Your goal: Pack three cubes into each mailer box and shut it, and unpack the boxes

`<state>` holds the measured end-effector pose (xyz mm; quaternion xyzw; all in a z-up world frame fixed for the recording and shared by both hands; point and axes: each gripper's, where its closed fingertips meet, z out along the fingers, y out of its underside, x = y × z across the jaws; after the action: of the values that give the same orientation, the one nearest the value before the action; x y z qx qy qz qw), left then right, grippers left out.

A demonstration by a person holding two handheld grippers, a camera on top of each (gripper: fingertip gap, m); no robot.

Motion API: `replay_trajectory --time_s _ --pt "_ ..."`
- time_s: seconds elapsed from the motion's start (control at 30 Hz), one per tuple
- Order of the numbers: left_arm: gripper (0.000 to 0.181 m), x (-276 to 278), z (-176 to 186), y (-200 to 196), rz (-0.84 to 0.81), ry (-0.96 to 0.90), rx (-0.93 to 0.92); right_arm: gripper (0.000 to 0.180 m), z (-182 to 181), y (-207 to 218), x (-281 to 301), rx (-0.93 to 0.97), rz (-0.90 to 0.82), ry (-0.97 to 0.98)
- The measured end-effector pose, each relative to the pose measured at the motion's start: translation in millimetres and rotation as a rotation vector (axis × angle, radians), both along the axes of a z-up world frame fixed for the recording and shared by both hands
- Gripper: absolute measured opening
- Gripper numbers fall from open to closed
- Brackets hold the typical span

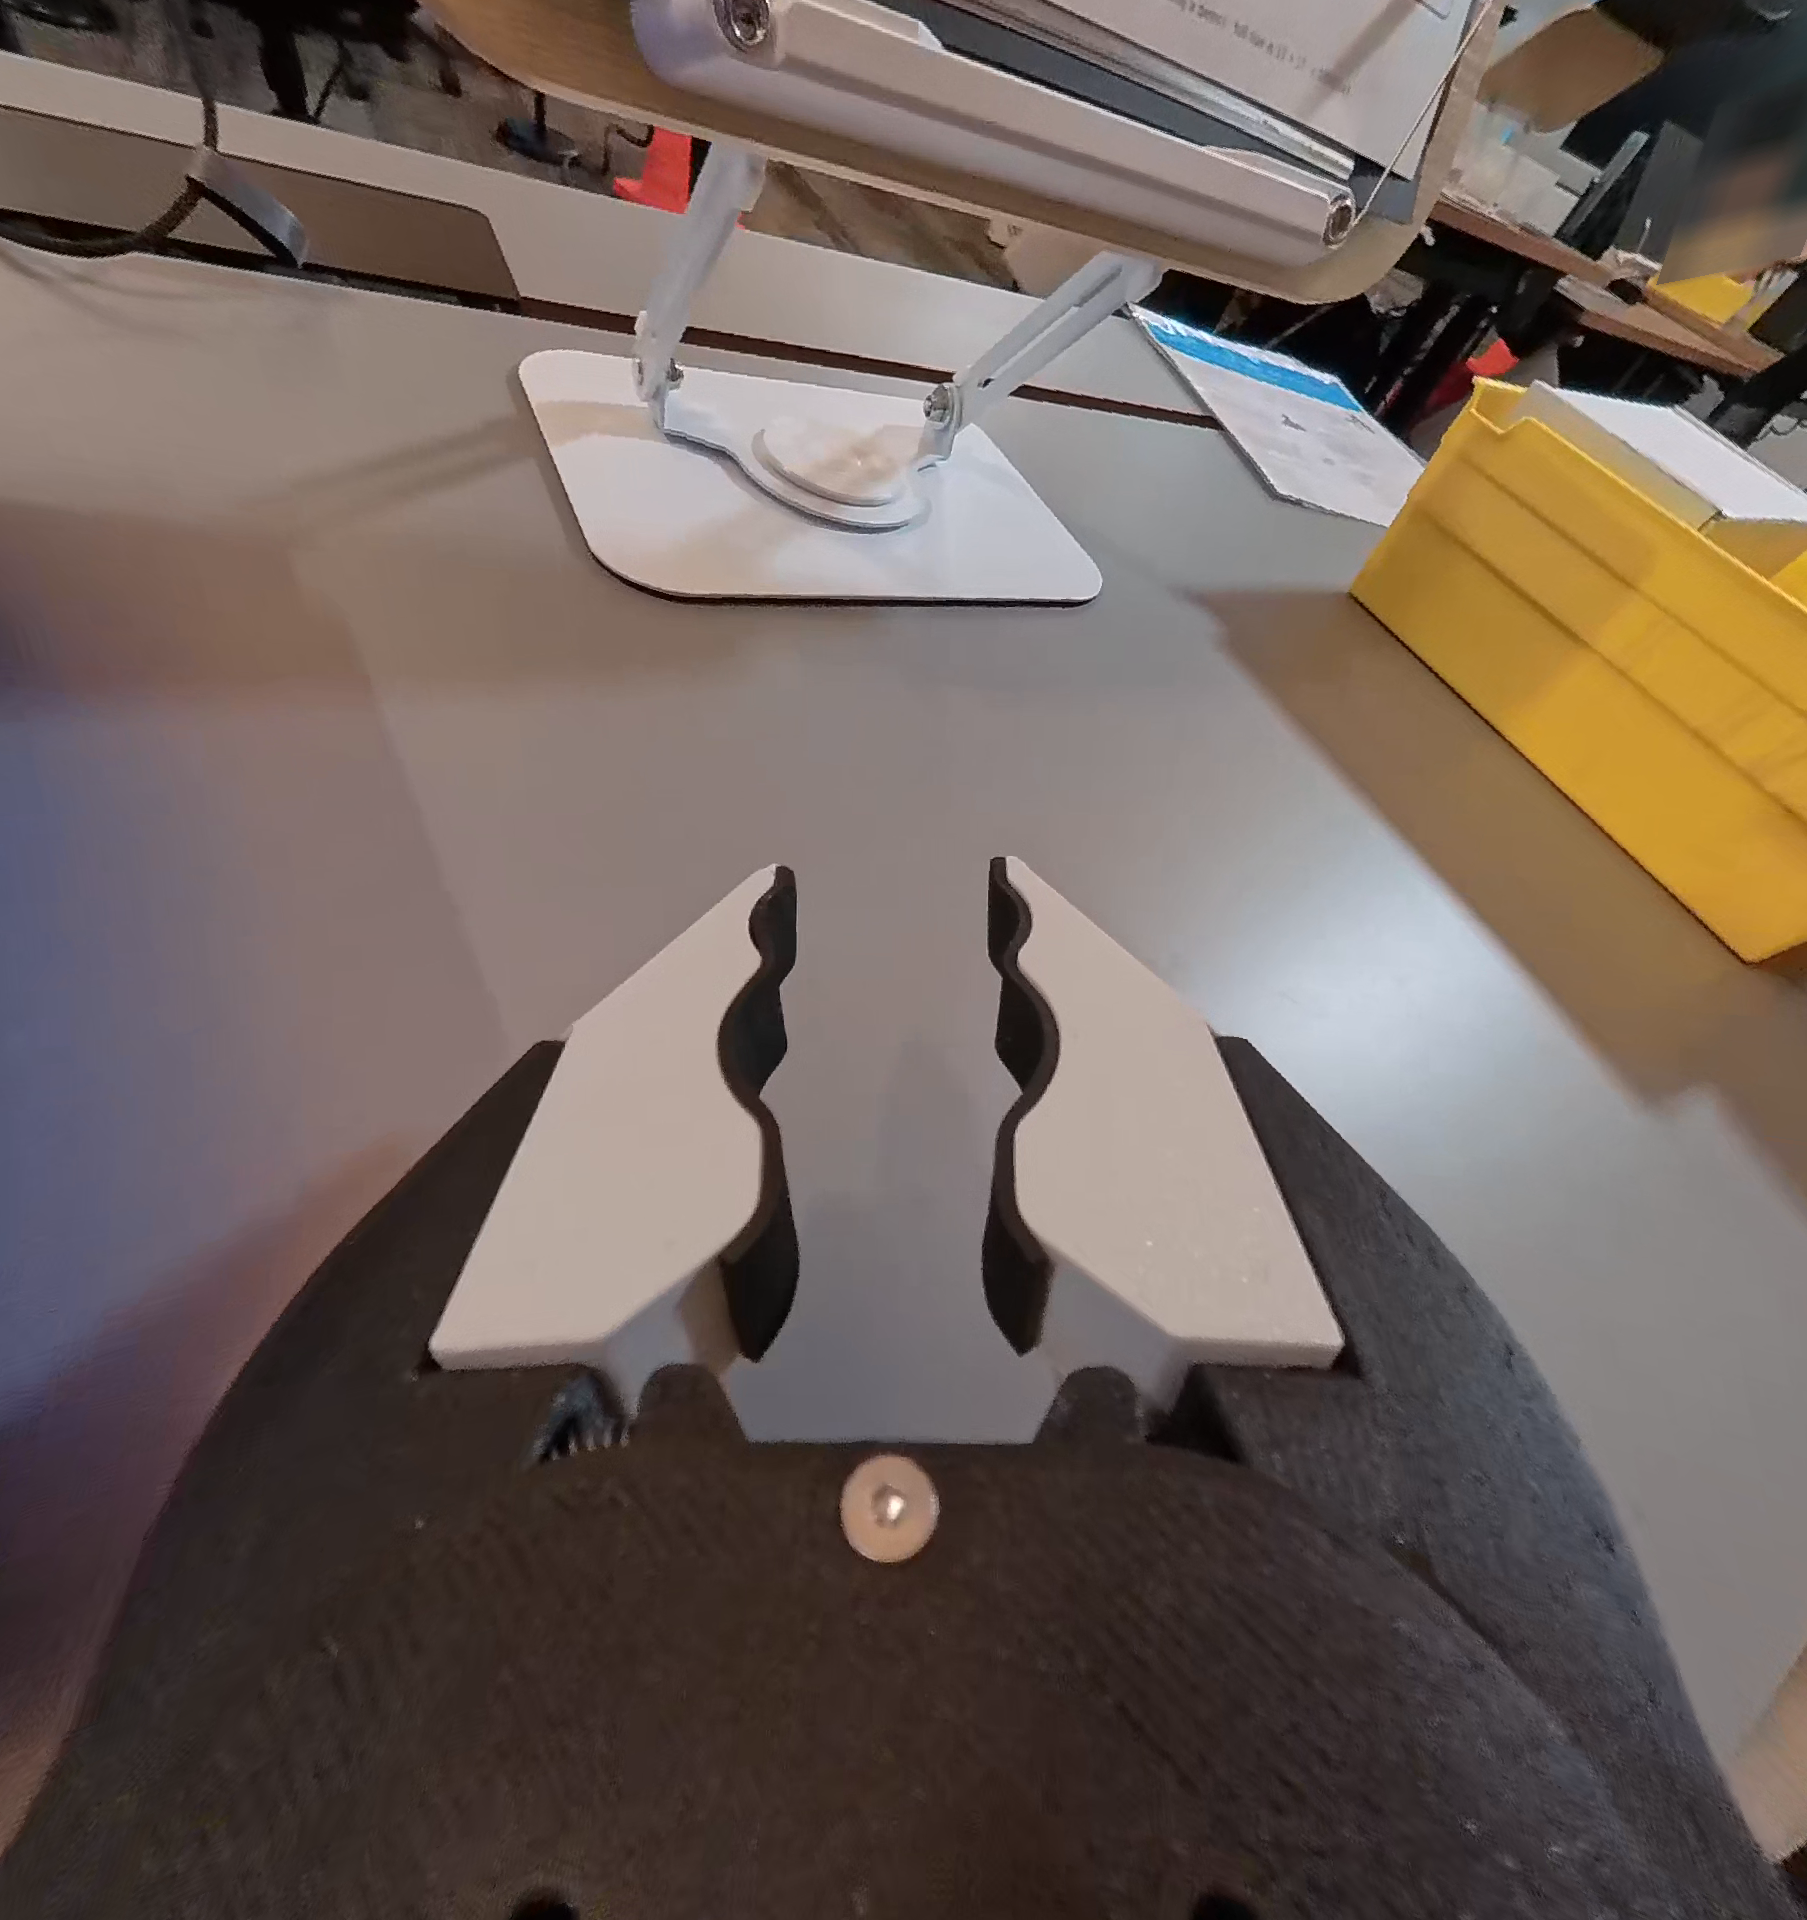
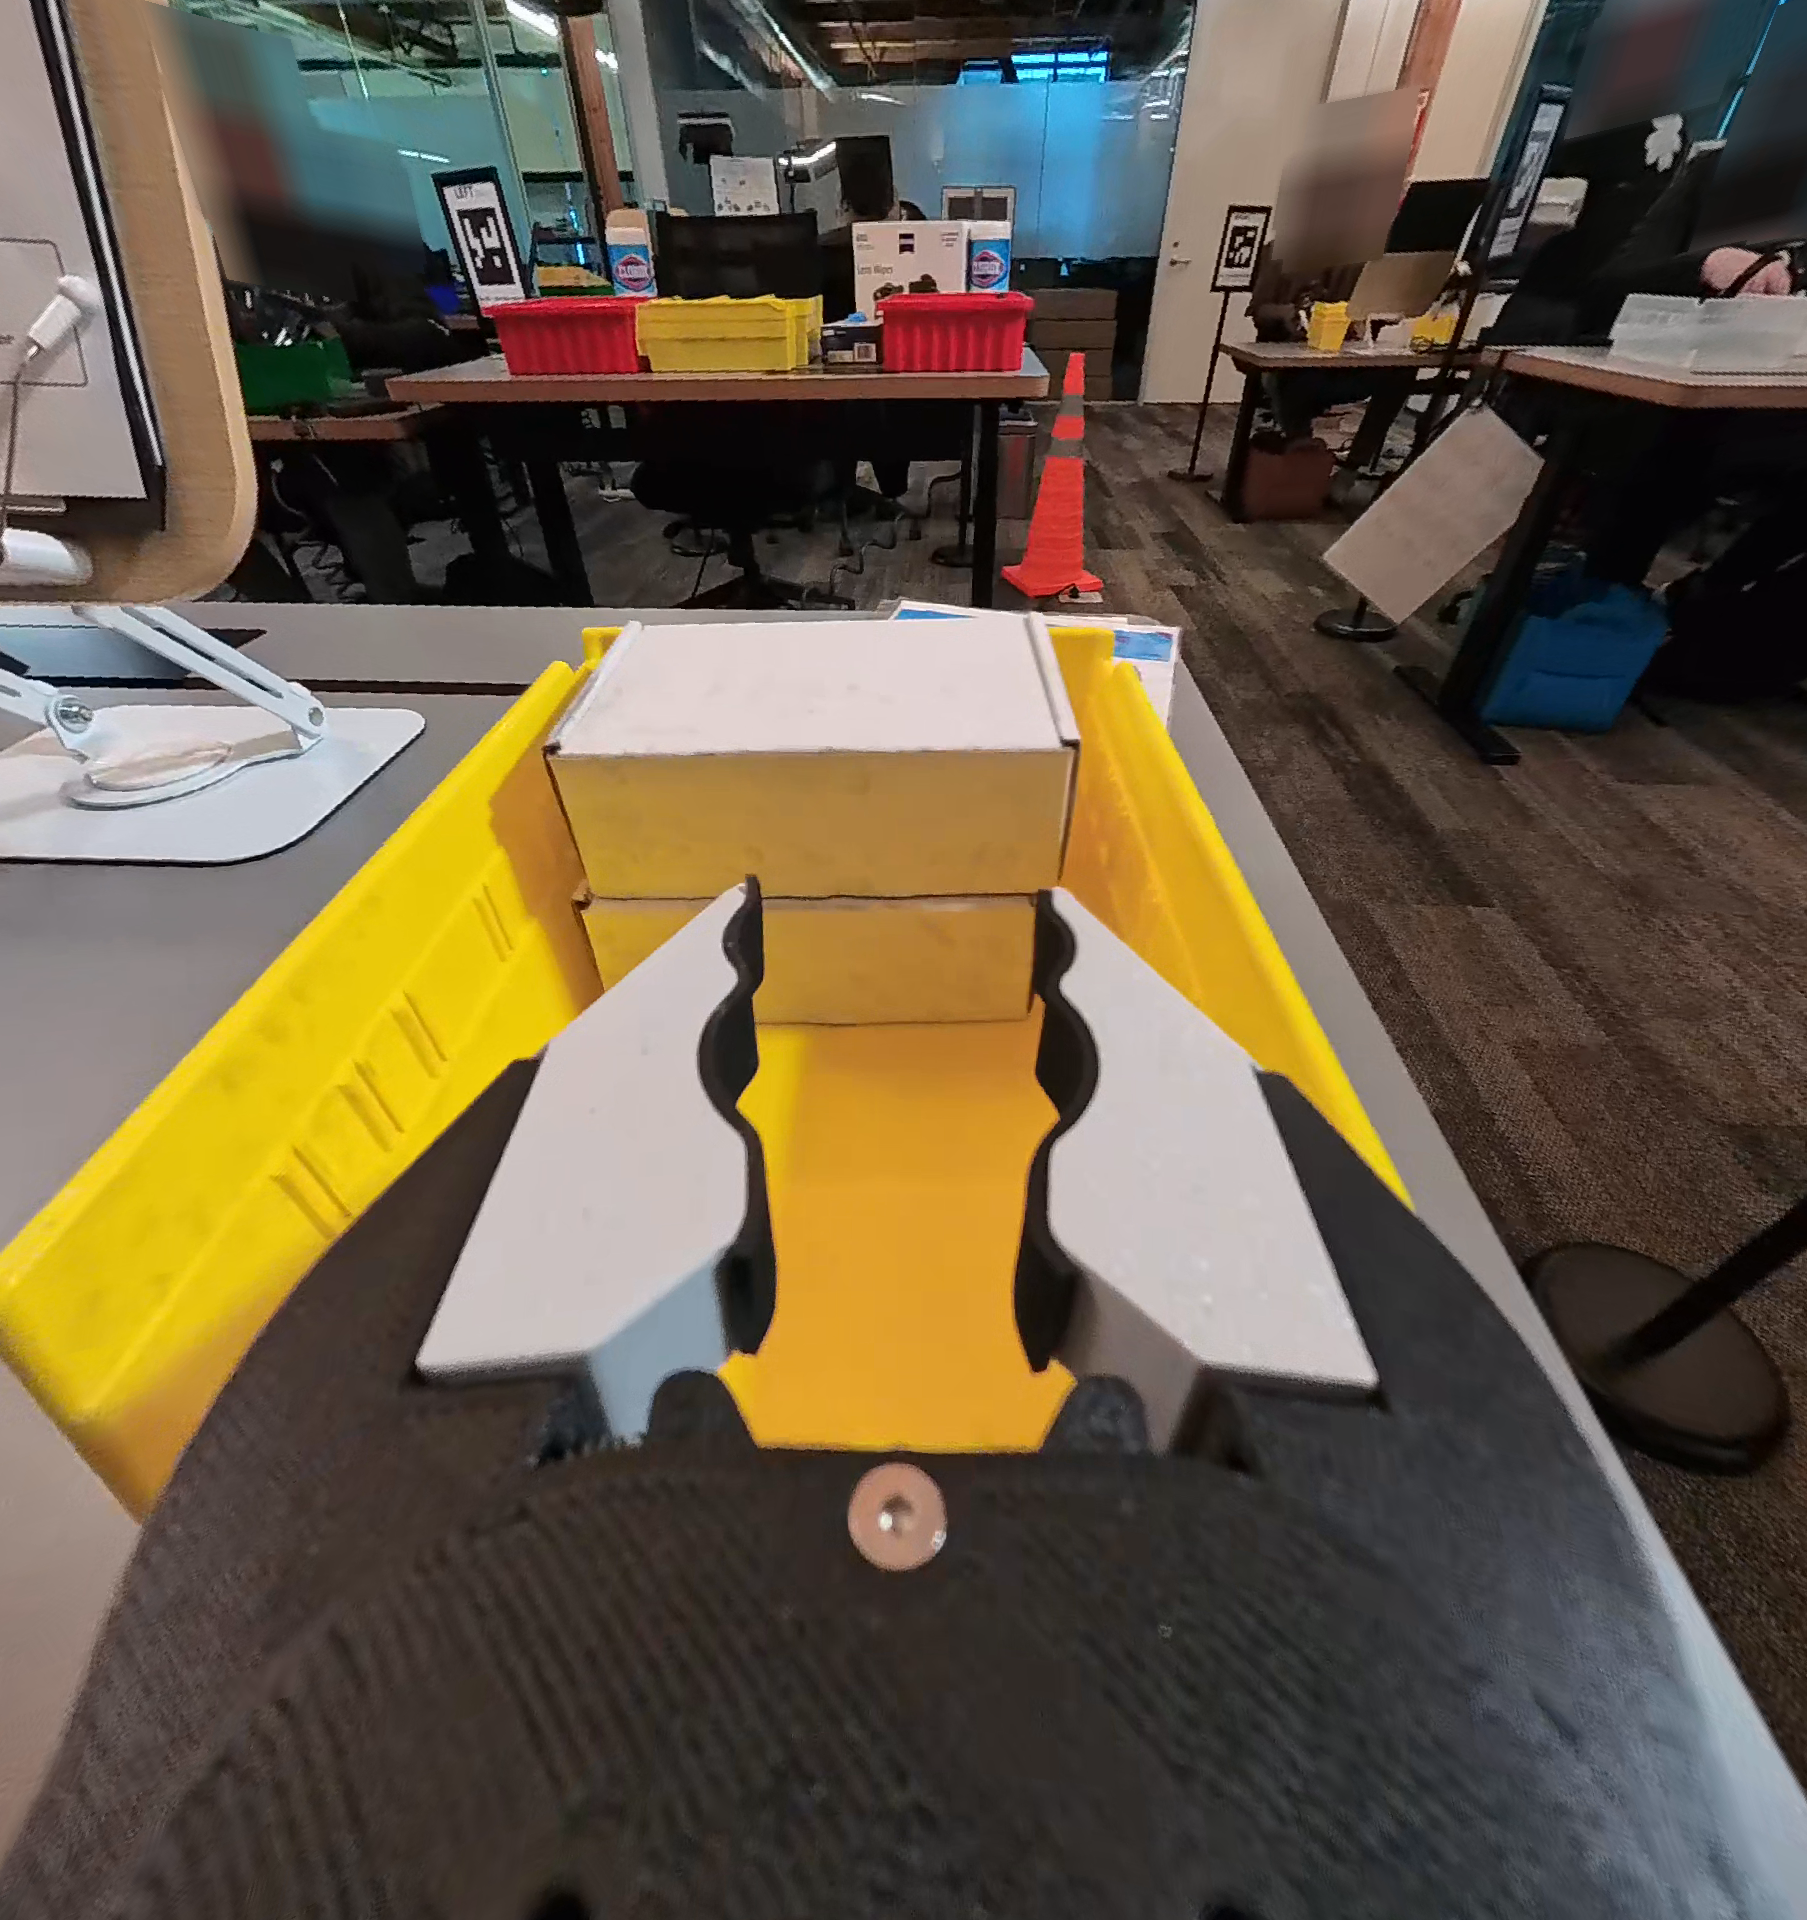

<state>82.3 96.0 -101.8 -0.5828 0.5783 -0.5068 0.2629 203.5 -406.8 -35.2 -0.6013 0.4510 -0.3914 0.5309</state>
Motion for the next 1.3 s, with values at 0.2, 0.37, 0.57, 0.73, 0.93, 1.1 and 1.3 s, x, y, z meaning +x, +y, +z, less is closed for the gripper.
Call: replay_trajectory --time_s 0.2,0.37,0.57,0.73,0.93,1.1,1.3 --pt "0.038 -4 1 4 0.01 -0.009 0.005 0.052 -2 9 4 -0.001 0.024 0.011" --pt "0.039 -6 2 6 0.015 -0.015 0.006 0.051 -3 14 6 0.001 0.036 0.018" --pt "0.038 -6 1 3 -0.001 -0.007 0.016 0.052 -4 13 7 0.002 0.034 0.023" --pt "0.038 -7 1 2 -0.007 -0.007 0.017 0.063 20 -22 2 0.009 -0.125 -0.093" --pt "0.035 -7 0 0 -0.022 -0.002 0.013 0.069 20 -95 -7 0.099 -0.283 -0.097" --pt "0.037 -7 -1 1 -0.013 0.003 0.017 0.077 -30 -97 7 0.239 -0.199 0.151" --pt "0.037 -7 0 0 -0.013 0.002 0.022 0.064 -49 -85 12 0.174 -0.174 0.241"
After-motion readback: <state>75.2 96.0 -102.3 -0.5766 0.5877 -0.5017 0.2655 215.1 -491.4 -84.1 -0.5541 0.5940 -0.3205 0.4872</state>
